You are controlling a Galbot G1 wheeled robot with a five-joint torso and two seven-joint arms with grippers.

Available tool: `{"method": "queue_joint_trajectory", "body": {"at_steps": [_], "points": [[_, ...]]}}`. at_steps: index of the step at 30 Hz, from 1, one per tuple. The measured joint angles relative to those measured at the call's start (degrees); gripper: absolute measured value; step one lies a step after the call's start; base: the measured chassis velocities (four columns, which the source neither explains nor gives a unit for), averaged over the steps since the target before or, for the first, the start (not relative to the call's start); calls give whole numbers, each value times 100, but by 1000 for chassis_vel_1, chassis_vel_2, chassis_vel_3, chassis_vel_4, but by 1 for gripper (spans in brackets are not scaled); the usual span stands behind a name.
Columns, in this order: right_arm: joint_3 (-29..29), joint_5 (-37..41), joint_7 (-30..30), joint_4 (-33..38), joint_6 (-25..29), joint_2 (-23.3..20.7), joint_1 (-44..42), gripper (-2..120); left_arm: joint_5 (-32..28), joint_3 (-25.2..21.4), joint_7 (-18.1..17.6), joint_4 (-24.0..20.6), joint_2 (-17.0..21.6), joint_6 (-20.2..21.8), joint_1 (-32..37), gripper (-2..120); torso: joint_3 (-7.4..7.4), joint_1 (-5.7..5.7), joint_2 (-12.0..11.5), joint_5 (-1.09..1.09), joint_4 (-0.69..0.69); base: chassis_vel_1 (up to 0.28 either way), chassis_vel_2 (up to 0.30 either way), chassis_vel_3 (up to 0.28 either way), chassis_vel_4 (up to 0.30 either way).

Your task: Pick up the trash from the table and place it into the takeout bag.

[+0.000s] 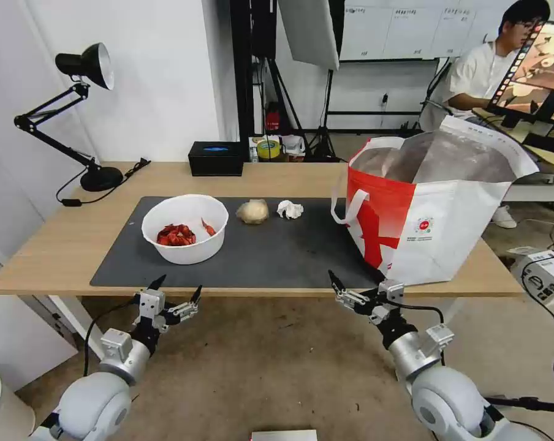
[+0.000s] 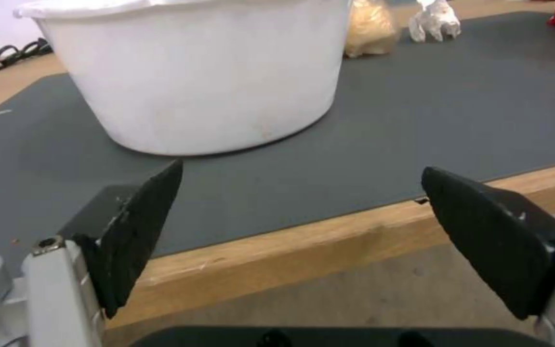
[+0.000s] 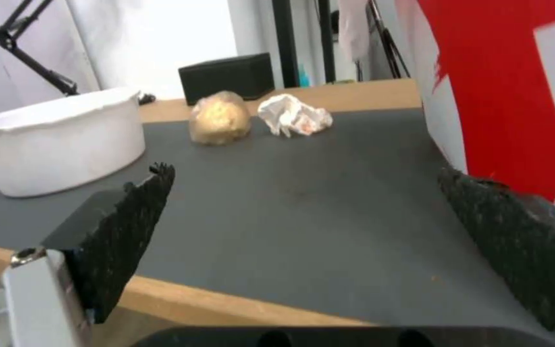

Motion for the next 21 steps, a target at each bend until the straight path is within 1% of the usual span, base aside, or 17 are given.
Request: {"method": "queue_joint_trajectory", "body": {"at_steps": [21], "points": [[-117,40,216,-97,-29,97,-101,100,3,-110,11,-15,-13,0,139,100,0,0,0,0,0,0,0,0,0]]}}
